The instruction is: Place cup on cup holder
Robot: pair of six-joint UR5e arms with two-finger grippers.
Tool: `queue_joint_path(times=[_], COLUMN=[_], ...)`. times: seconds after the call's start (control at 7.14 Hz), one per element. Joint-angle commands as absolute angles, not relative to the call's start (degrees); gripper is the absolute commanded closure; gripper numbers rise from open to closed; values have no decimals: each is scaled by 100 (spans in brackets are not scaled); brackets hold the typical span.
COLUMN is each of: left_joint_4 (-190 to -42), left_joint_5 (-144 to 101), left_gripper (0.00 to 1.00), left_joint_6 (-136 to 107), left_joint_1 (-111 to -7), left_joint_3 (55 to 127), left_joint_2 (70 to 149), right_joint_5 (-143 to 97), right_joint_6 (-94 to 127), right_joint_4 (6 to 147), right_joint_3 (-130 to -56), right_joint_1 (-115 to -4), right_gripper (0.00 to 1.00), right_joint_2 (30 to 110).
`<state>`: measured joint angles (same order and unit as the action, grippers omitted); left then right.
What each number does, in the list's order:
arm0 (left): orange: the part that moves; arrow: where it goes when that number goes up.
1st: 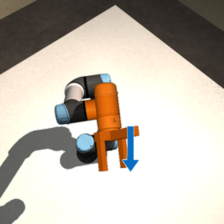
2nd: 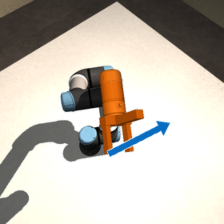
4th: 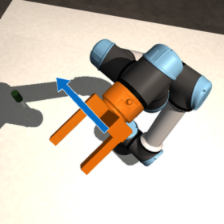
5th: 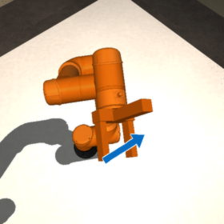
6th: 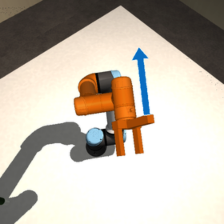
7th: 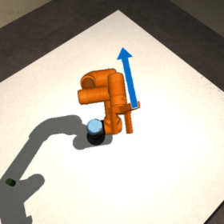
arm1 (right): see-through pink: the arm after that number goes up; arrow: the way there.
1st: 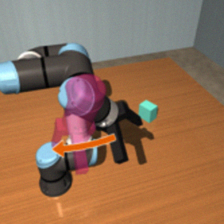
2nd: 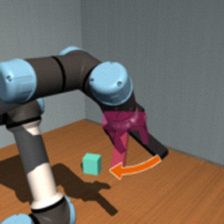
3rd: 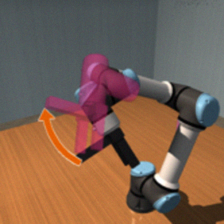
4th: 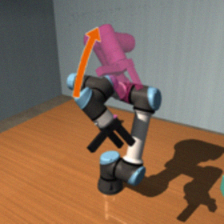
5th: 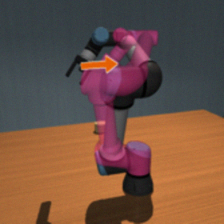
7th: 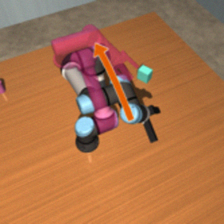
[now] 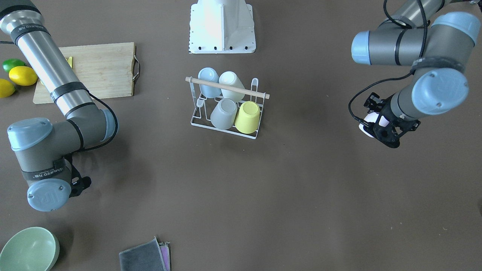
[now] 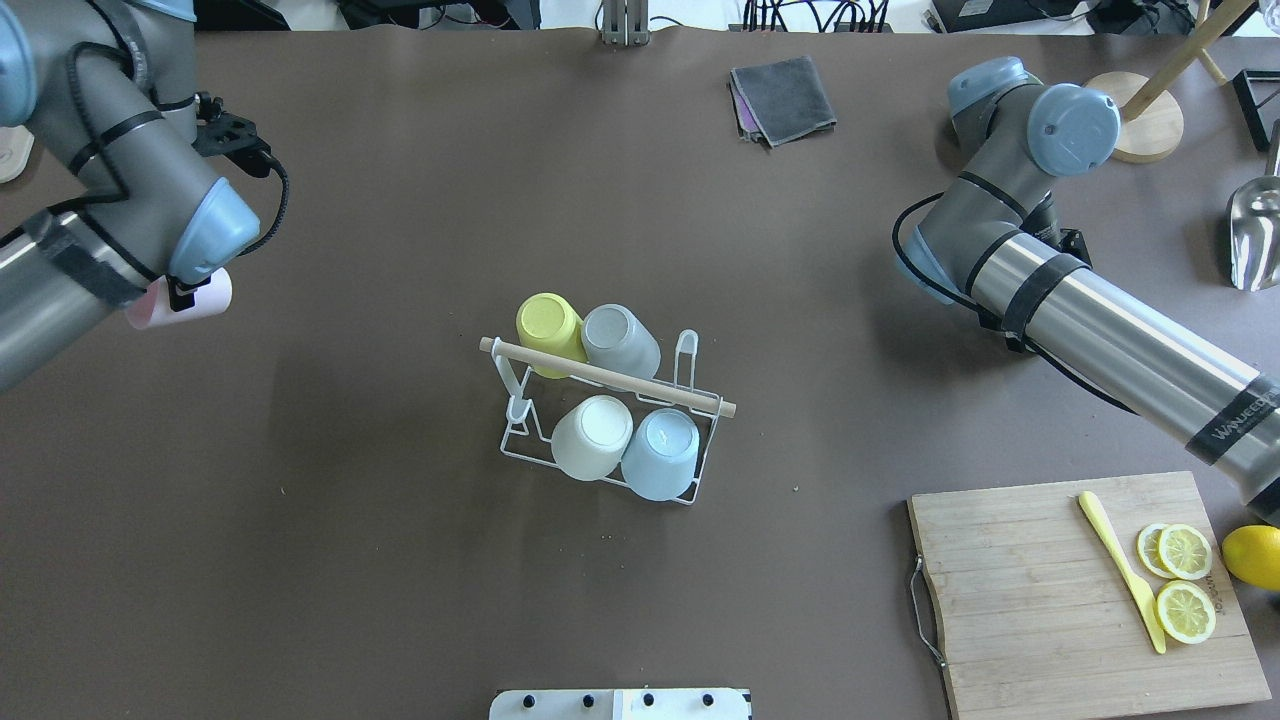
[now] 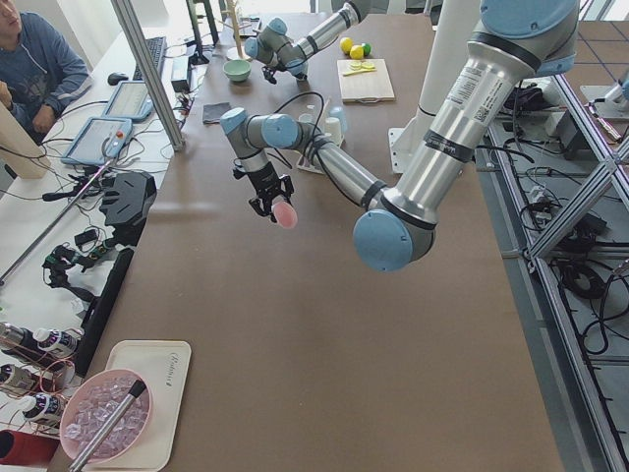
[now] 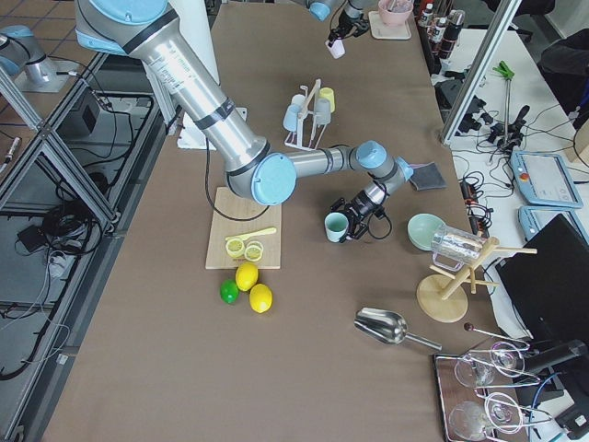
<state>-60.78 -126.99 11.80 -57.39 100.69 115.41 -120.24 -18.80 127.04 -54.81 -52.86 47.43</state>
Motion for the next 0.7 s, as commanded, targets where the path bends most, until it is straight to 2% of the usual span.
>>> queue_joint_path(times=[0.0, 0.28, 0.56], left_joint_4=[-8617, -11840, -14691], left_joint_5=[-12727, -12325, -11310], left_gripper=[76, 81, 81], left_joint_6=[-223, -1854, -2959], left_joint_1=[-5547, -5082, -4582], left_joint_3=[11080, 11144, 11127], left_joint_2=[10551, 9767, 9029], right_joint_5=[-11979, -12058, -12155], right_joint_6=[-1881, -2055, -2022], right_joint_4=[12970, 13445, 13579], right_joint_3=[-5825, -6483, -7204], right_joint_1=[-5465, -5860, -6020], right_gripper=[100, 100, 100], right_joint_2=[4746, 4790, 4834])
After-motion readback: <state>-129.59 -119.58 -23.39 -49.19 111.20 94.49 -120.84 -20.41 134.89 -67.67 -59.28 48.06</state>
